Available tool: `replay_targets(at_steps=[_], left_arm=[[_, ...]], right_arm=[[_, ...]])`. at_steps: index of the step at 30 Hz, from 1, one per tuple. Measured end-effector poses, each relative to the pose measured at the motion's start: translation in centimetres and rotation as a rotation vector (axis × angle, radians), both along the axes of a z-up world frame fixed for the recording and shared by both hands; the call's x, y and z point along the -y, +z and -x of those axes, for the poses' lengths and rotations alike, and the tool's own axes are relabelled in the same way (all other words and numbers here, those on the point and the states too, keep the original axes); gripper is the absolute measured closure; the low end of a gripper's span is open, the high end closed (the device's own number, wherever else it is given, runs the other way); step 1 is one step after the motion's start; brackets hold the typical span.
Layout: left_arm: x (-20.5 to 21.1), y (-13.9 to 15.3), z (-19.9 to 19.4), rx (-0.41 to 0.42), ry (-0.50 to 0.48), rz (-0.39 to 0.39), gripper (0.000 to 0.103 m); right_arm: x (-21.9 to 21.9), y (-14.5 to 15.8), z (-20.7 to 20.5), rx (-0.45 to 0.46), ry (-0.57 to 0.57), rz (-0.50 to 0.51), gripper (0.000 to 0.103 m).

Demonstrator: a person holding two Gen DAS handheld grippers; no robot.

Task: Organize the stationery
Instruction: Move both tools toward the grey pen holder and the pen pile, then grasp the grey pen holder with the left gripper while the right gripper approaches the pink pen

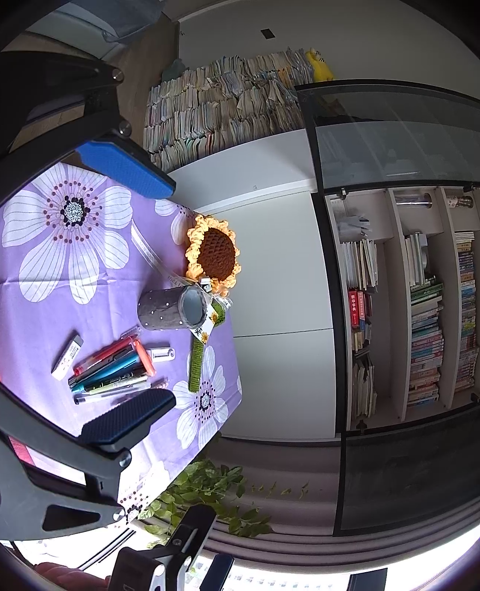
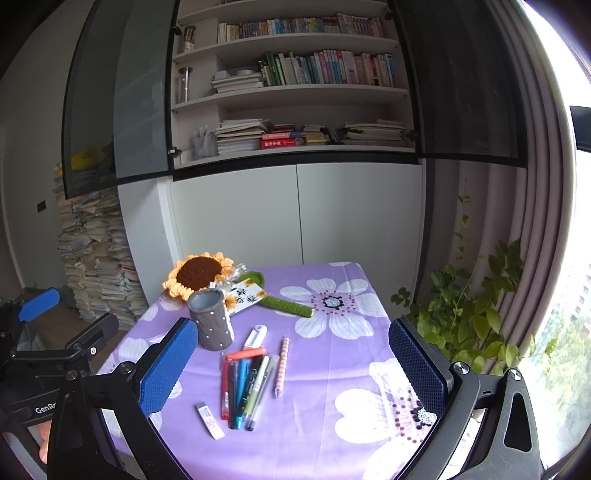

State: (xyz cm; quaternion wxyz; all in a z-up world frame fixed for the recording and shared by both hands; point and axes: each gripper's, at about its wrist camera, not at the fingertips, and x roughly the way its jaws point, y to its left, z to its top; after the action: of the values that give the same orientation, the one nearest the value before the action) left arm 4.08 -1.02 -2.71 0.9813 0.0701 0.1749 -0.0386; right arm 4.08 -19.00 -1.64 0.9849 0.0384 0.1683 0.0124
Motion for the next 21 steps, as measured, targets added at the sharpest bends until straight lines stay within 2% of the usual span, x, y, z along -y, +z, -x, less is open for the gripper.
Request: replay_targets(at_steps=[12,21], left_arm=[[0.1,-1.6,-2.2,-0.049,-0.001,-0.017,0.001],[-2.3,-4.8,-7.5,-0.169,0.043,0.026,0.001]], right_arm=[[0.3,-1.4,-2.1,-0.058,0.005,-0.011,0.0],[1.1,-4.1,-6.3,-0.191,0.014,-0.05,0.0]])
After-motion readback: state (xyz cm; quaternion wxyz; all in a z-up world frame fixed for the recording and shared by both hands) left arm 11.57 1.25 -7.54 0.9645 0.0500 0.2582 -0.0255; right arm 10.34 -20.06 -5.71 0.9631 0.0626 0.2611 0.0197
